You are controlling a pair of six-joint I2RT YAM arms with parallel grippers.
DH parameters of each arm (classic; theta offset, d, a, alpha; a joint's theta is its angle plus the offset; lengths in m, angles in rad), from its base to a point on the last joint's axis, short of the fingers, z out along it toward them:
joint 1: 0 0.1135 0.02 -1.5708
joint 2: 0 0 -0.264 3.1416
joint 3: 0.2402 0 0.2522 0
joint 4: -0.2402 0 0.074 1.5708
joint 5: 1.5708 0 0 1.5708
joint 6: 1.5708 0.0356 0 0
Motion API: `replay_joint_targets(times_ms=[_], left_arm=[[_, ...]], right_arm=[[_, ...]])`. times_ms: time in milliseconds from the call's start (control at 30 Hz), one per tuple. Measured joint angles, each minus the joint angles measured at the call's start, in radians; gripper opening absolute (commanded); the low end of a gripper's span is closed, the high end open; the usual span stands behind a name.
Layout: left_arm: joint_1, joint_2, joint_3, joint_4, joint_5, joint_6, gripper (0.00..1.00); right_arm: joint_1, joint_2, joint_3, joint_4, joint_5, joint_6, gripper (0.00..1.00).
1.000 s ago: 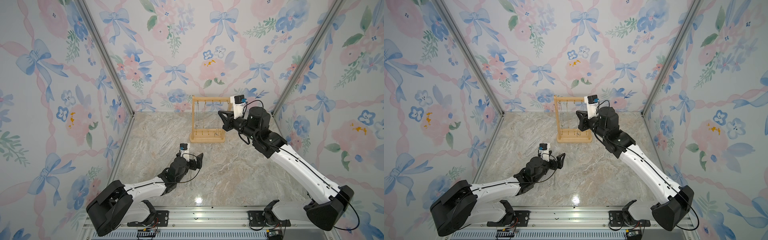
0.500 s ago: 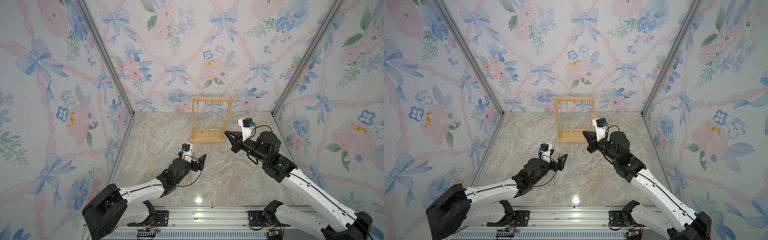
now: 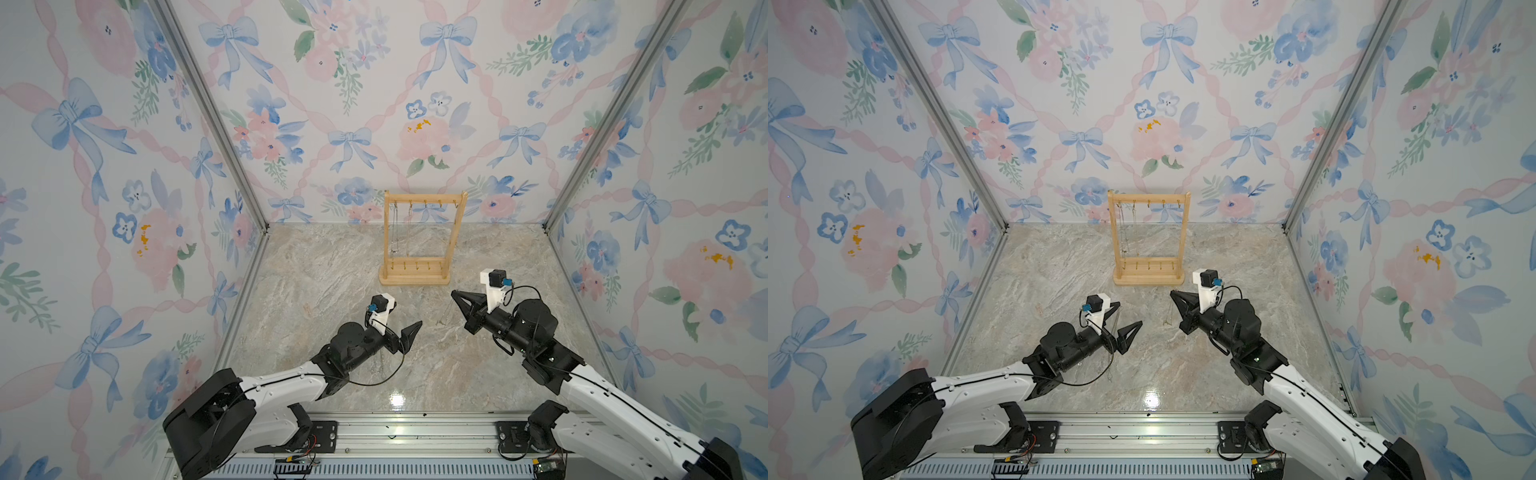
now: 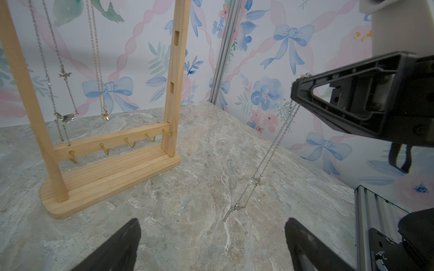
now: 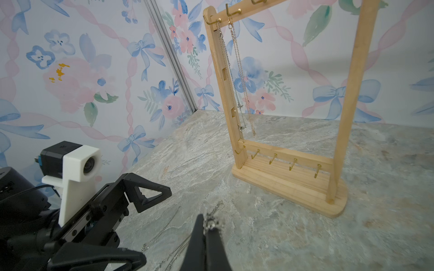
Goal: Take the necklace off the jewelry display stand
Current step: Place the necklace at the center of the board.
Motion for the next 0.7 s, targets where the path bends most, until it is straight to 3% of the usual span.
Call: replay_joint_targets(times_ms=[433,700], left_arm=[[-0.001,0.147,0.014,0.050,0.260,0.021,0.98],[-0.027,0.207,0.066,0.062,0.325,0.021,0.97]], right_arm=[[0.000,-0.084,-0.151,0.120,0.000,0.047,0.00],[0.002,-0.092,-0.165,0.154,-0.001,0.062,0.00]])
